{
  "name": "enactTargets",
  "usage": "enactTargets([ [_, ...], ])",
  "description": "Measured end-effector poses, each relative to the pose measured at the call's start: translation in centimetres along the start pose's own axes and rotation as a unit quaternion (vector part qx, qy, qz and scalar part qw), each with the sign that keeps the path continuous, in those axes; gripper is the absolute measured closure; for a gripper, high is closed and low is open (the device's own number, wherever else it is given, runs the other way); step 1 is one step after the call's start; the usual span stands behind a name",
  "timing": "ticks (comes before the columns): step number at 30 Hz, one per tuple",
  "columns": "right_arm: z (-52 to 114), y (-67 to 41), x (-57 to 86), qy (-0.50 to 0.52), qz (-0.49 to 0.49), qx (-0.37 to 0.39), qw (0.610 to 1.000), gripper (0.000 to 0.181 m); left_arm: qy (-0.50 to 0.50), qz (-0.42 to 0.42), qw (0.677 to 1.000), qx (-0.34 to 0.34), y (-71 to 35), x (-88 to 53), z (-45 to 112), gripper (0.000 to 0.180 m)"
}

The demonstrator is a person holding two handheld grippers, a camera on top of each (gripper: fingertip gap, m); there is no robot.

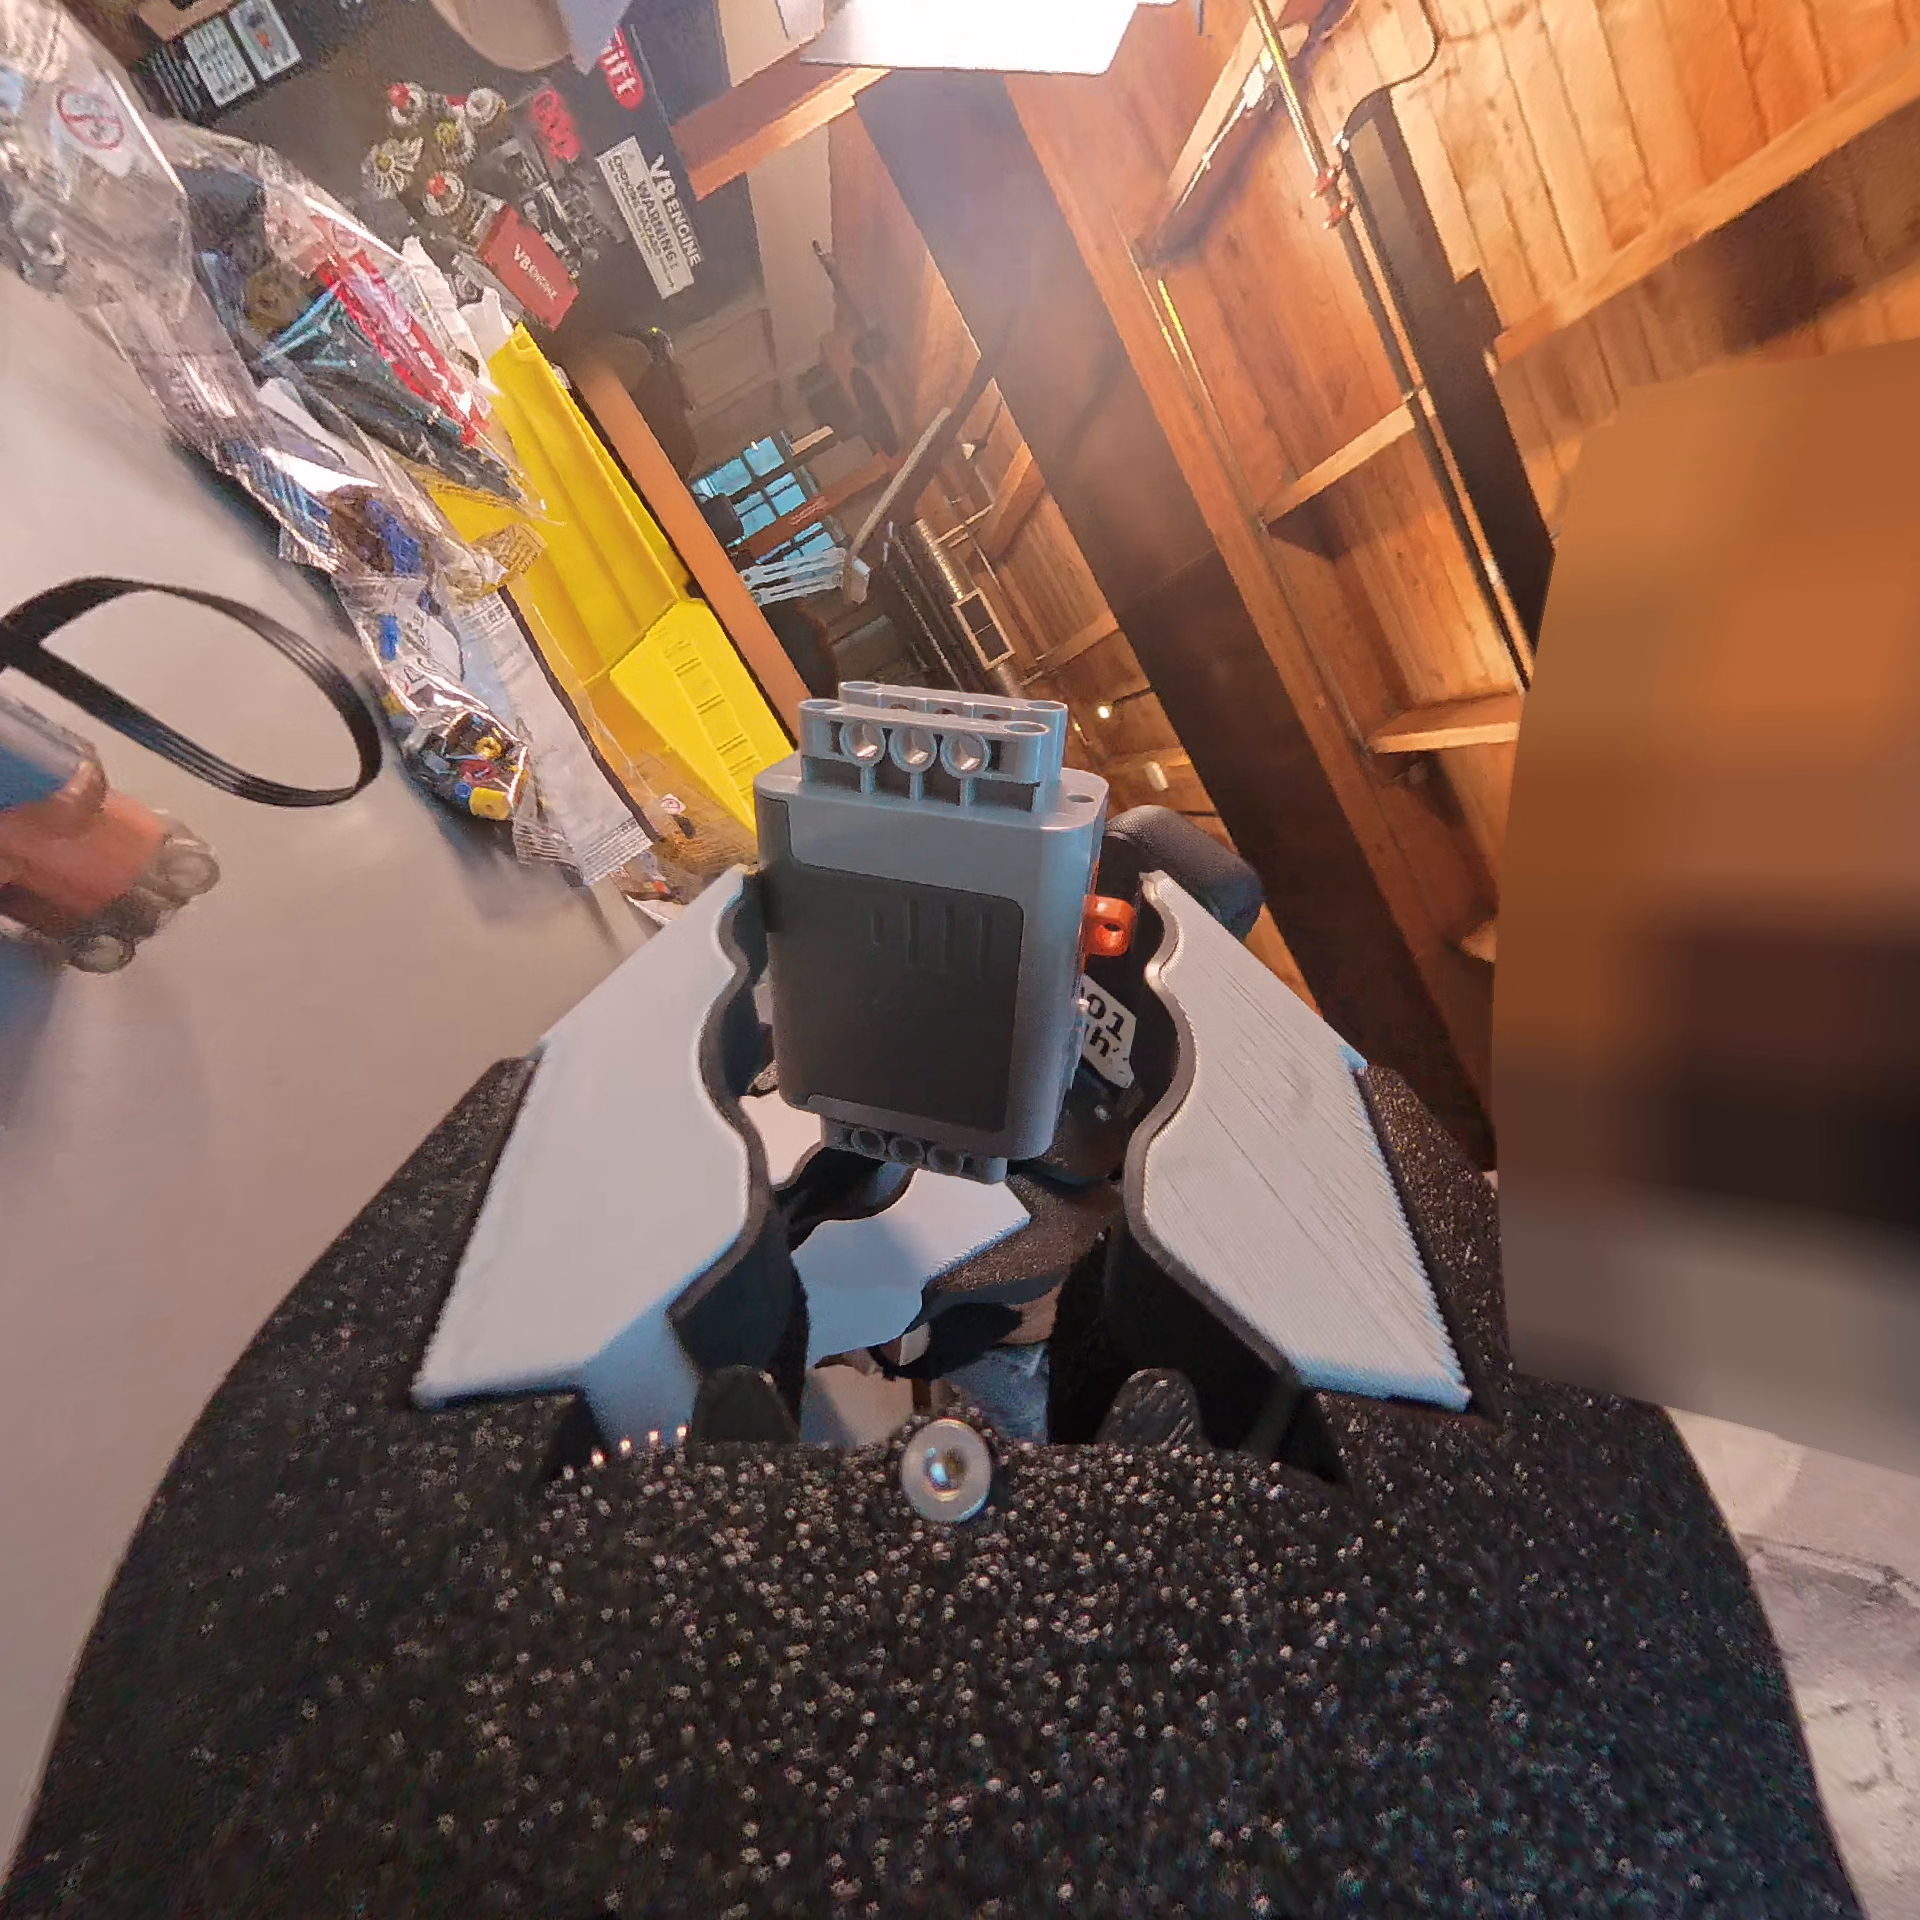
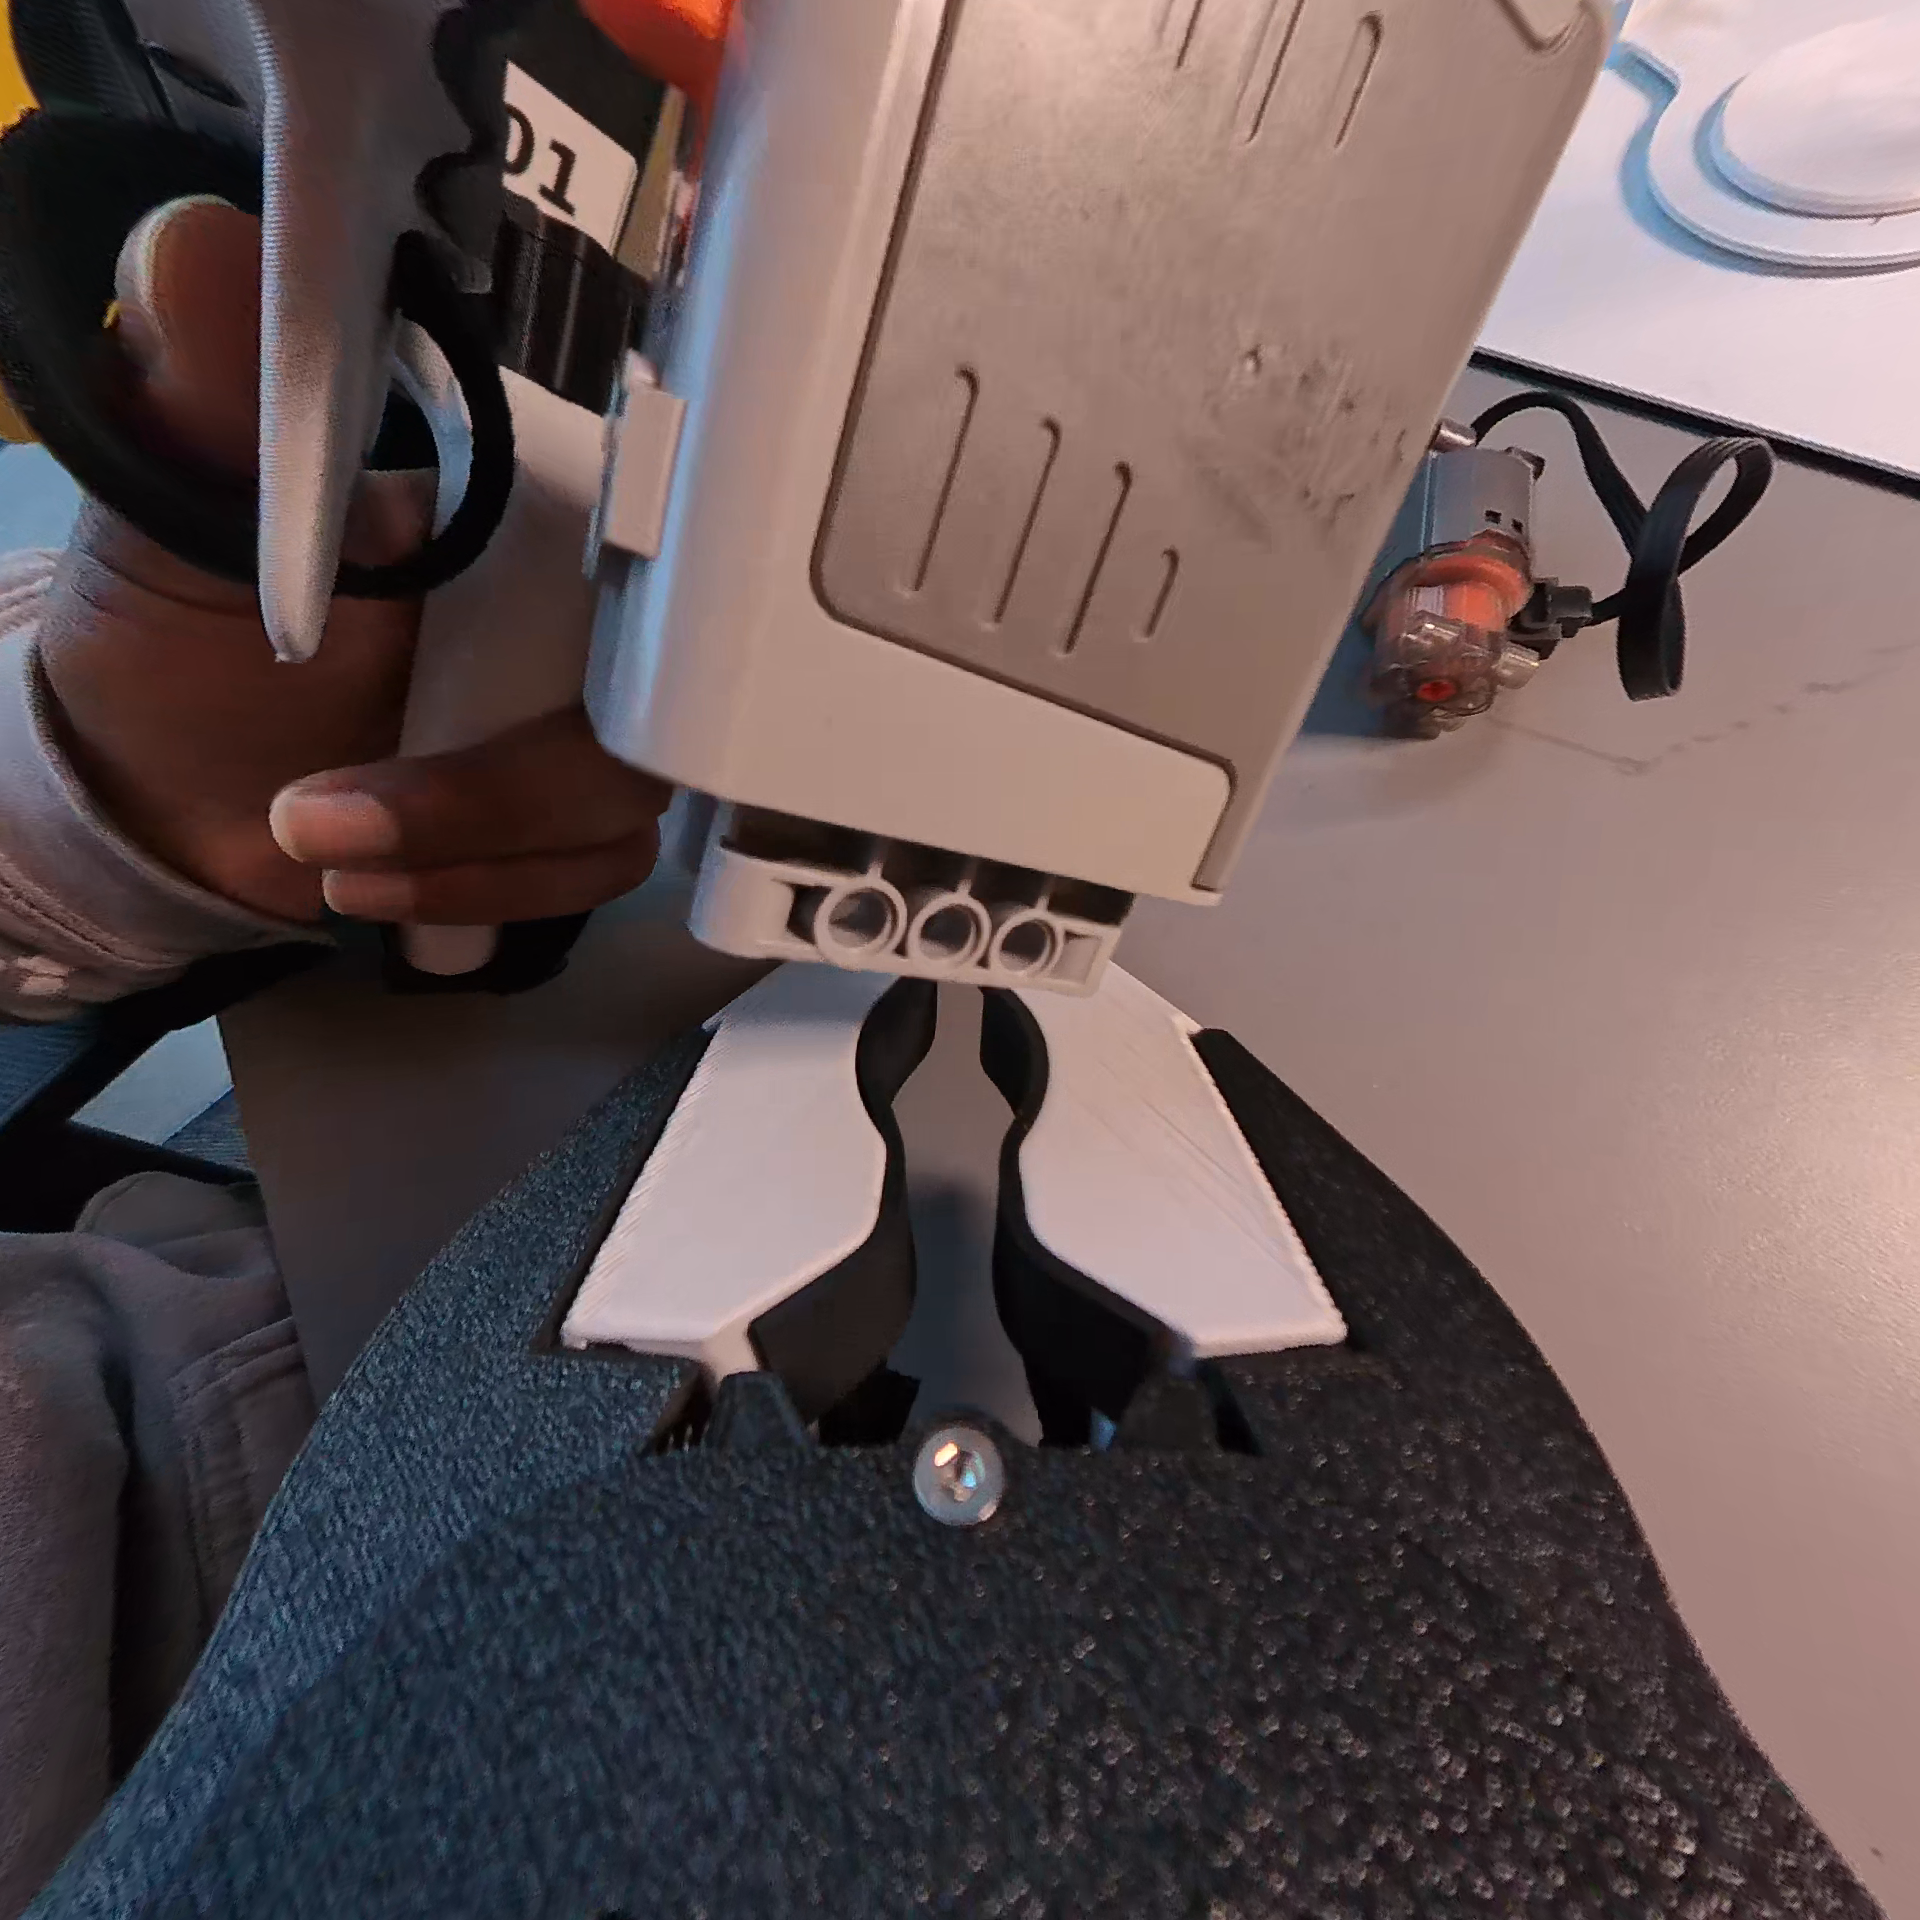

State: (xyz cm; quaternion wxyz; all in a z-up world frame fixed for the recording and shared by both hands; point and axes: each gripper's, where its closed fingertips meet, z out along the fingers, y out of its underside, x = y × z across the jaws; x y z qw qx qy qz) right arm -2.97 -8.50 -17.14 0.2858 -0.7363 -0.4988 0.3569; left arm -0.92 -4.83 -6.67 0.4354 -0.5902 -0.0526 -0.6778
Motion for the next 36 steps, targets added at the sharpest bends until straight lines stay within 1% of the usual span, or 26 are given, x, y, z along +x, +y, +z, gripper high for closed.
enactTargets([
  [6,0.0,0.0,-0.1,-0.004,-0.007,-0.004,1.0,0.18,-0.016,0.06,0.998,-0.007,0.2,0.6,0.3,0.112],
  [11,-0.3,-0.2,-0.2,-0.004,-0.014,0.0,1.0,0.18,-0.025,0.086,0.996,-0.015,0.5,0.7,0.4,0.112],
  [30,-0.2,0.1,-0.2,-0.004,-0.015,-0.006,1.0,0.18,-0.032,0.11,0.993,-0.035,1.0,0.7,0.6,0.112],
  [36,-0.3,0.2,-0.3,-0.007,-0.017,-0.007,1.0,0.177,-0.024,0.127,0.991,-0.047,1.2,0.8,0.5,0.112],
])
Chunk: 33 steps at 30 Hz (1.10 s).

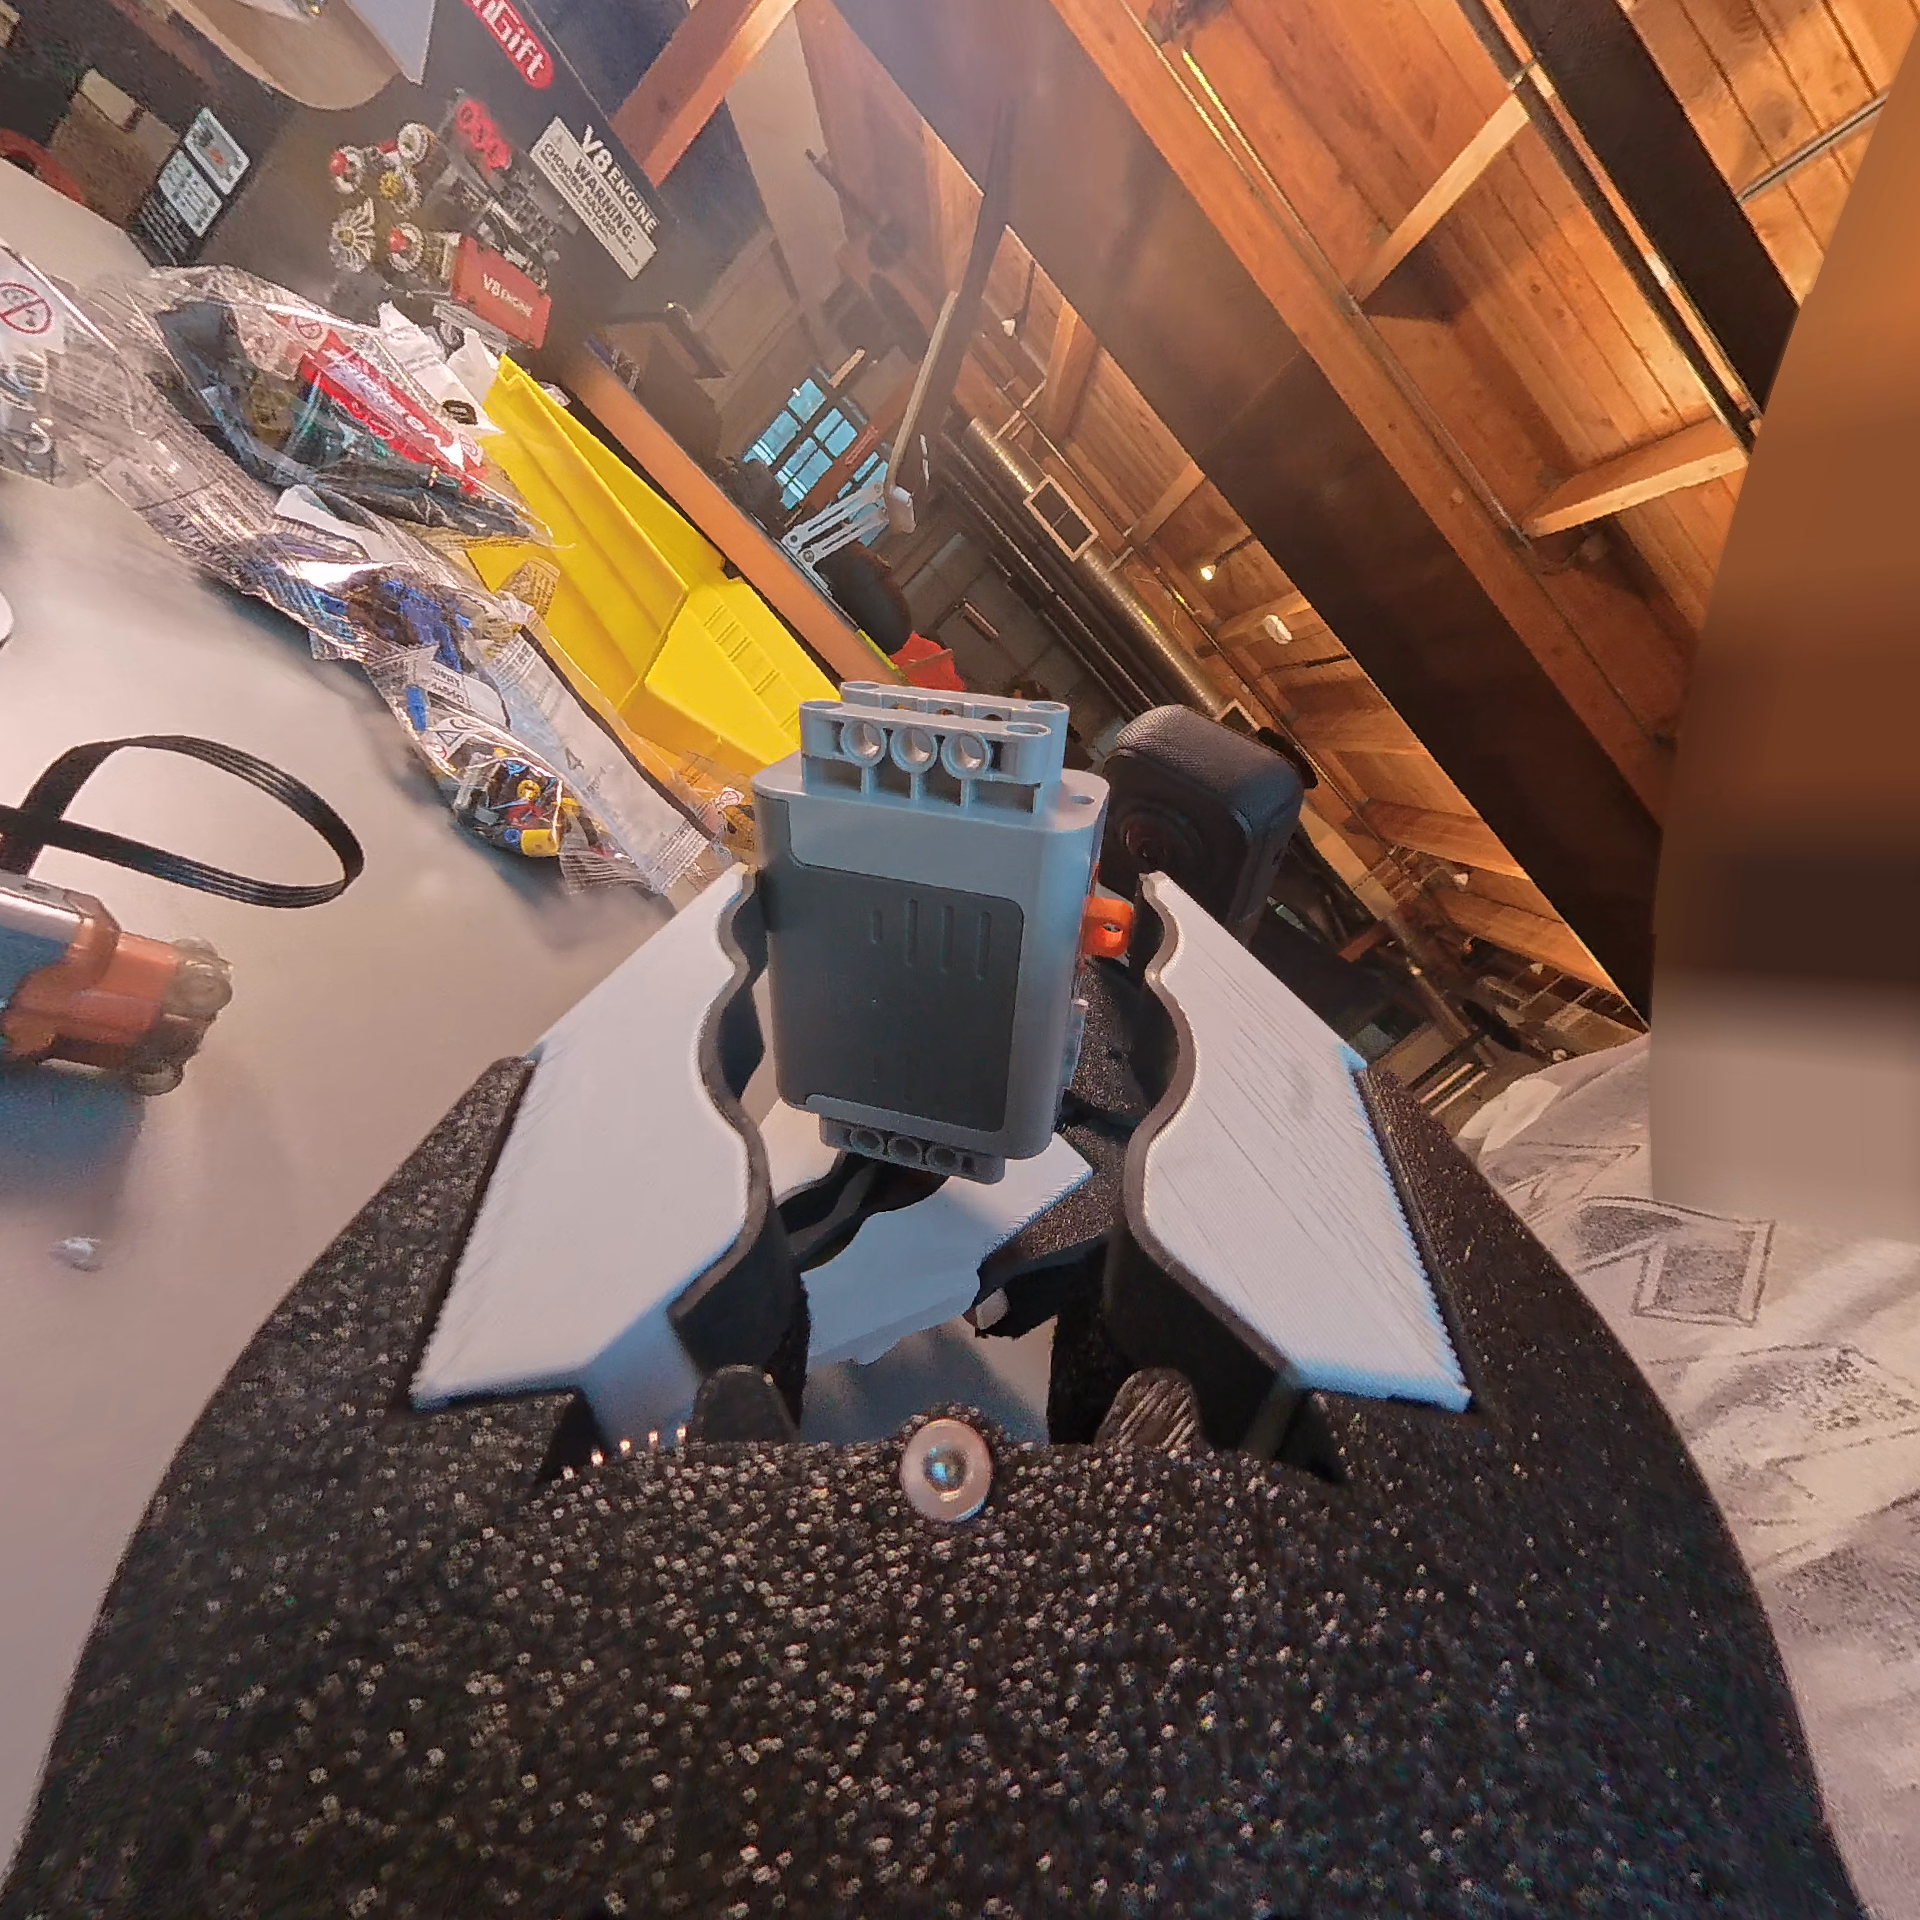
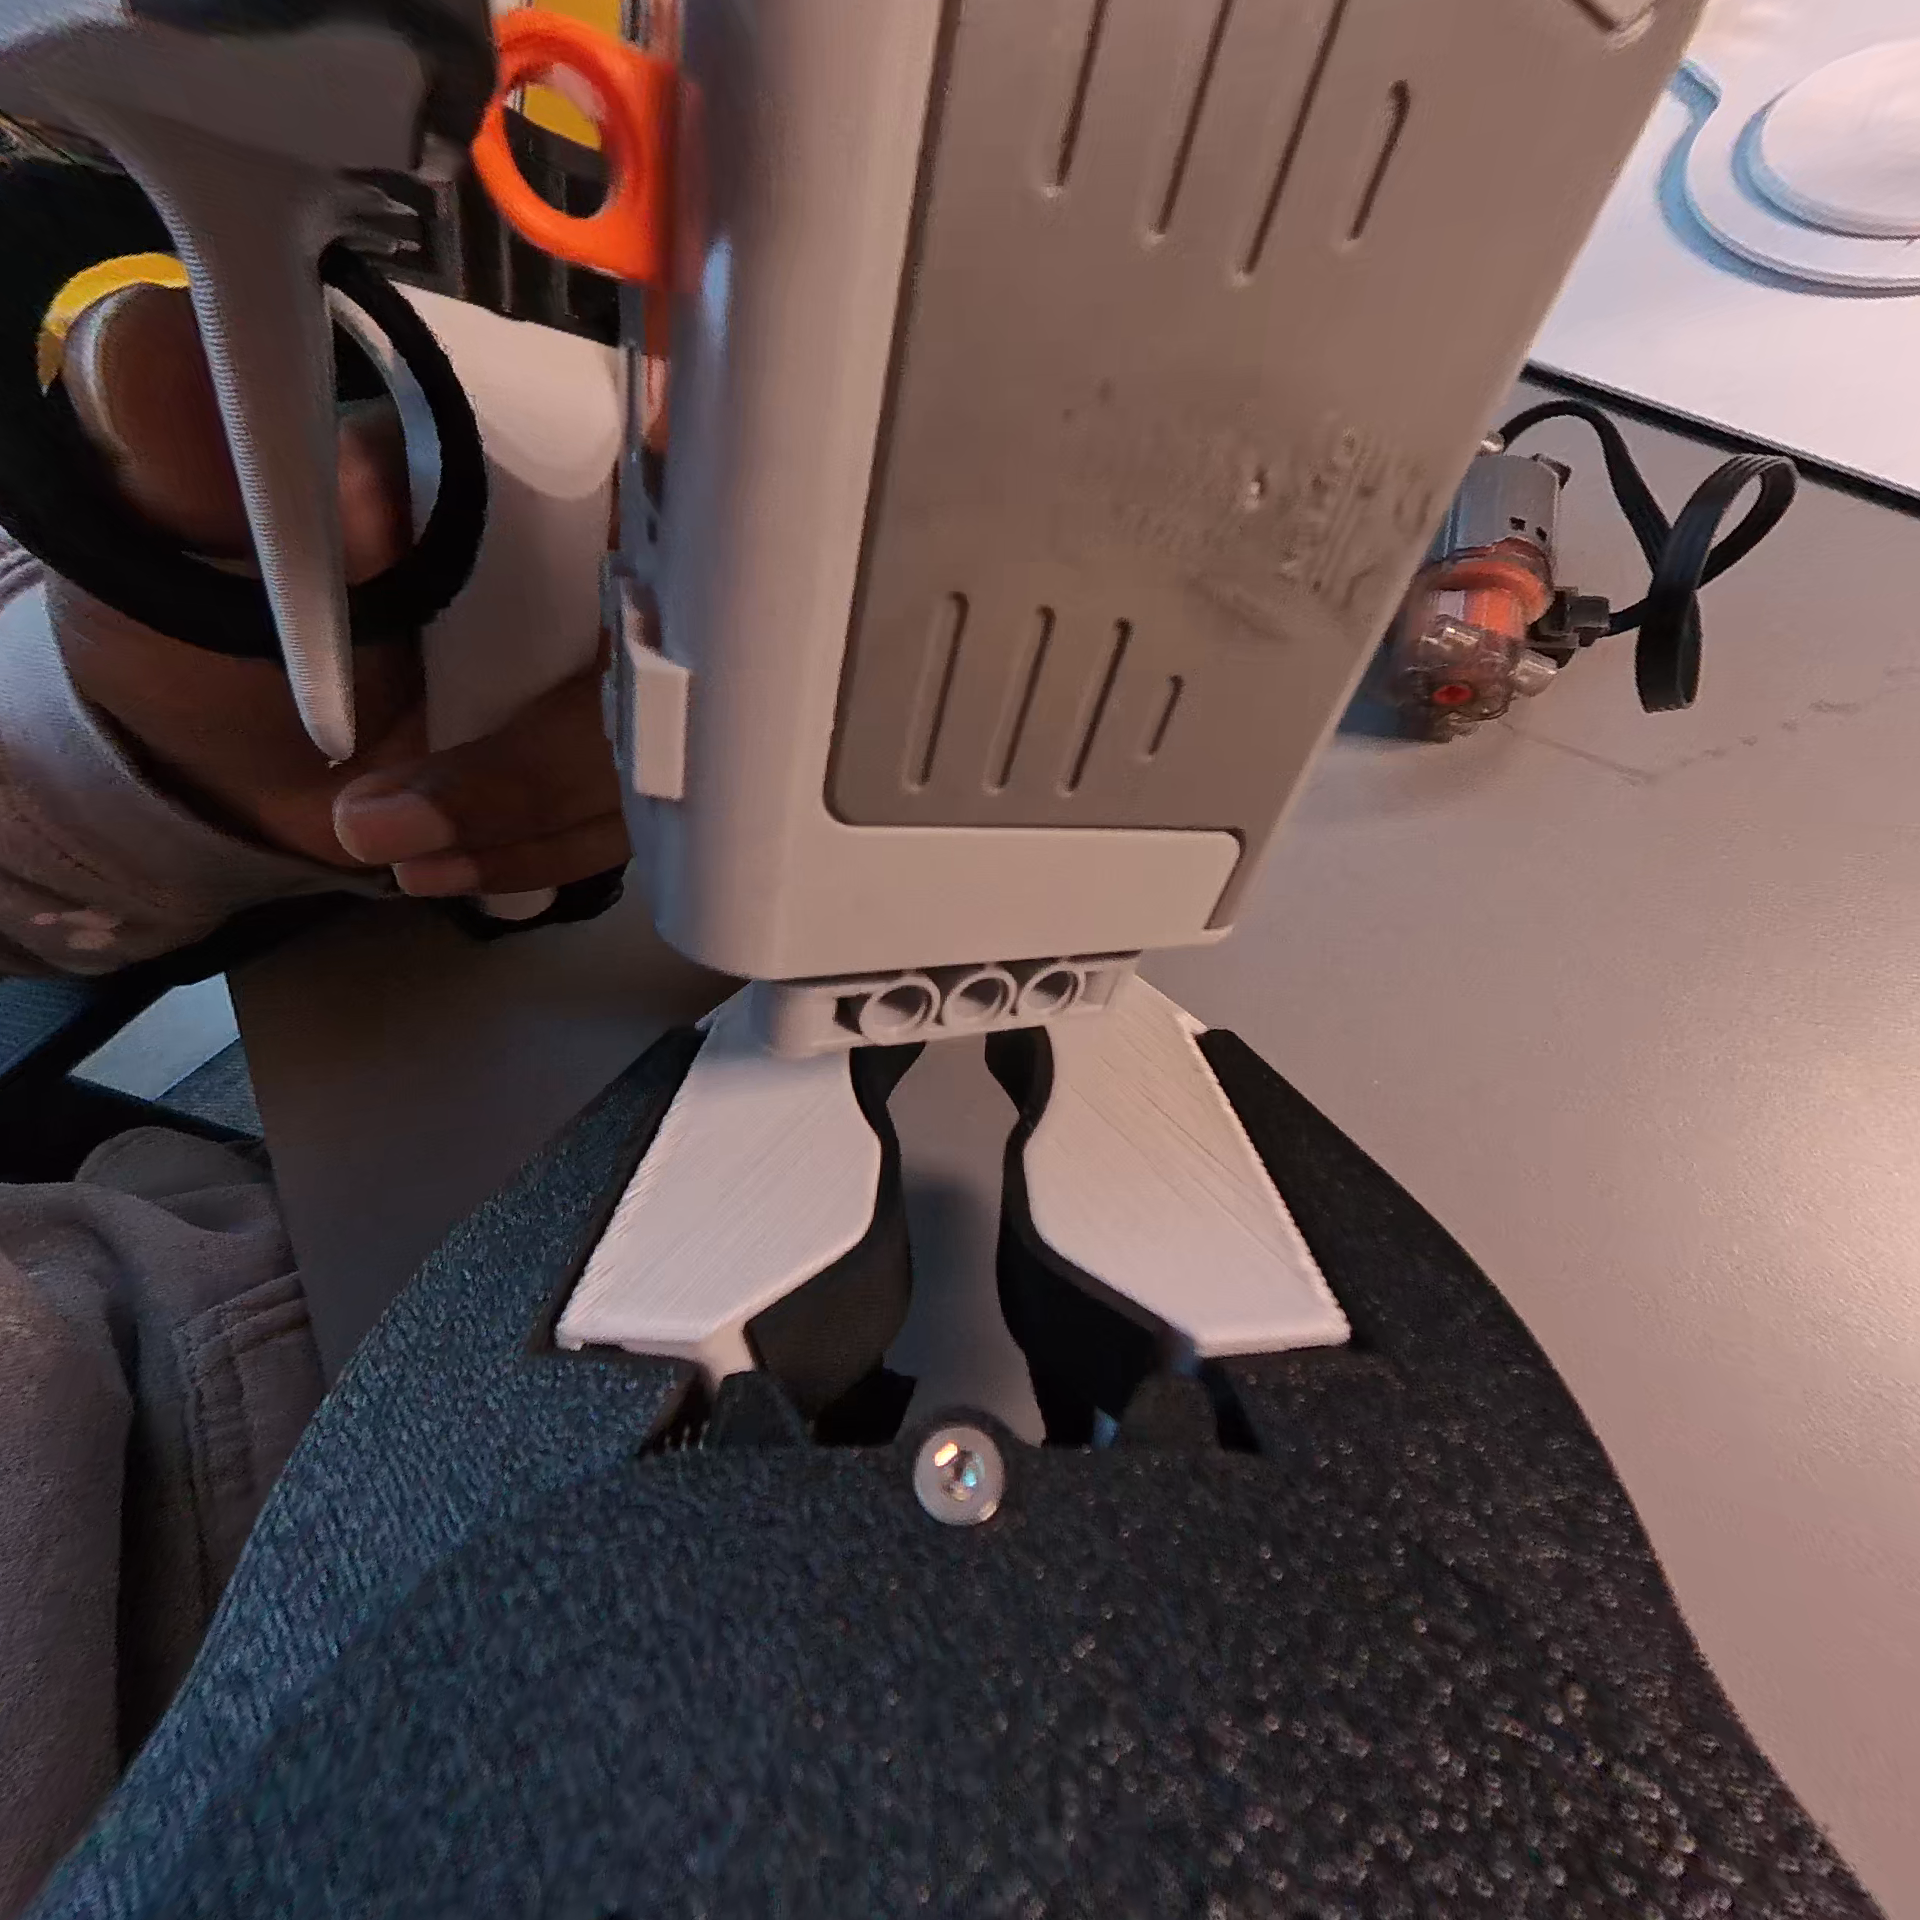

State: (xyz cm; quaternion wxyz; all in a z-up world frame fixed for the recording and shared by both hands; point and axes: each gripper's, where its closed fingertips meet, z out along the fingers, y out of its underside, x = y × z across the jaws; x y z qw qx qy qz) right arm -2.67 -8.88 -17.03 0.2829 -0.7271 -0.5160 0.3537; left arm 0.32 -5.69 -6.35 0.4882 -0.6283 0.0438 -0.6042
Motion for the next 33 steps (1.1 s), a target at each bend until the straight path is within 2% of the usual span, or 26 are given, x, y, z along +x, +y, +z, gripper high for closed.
enactTargets([
  [10,-0.5,-0.1,0.1,0.004,-0.006,0.005,1.0,0.174,-0.001,0.009,1.0,-0.003,0.0,-0.3,-0.2,0.112],
  [15,-0.9,-0.4,0.8,0.015,-0.006,0.01,1.0,0.172,0.033,-0.093,0.995,0.023,-0.5,-0.9,-0.4,0.113],
  [22,-1.6,-0.6,2.5,0.042,-0.01,-0.003,0.999,0.171,0.058,-0.215,0.972,0.071,-1.5,-2.7,-1.4,0.113],
  [33,-0.8,-0.4,2.5,0.041,-0.016,-0.019,0.999,0.17,0.068,-0.266,0.957,0.096,-1.9,-3.4,-1.8,0.113],
])
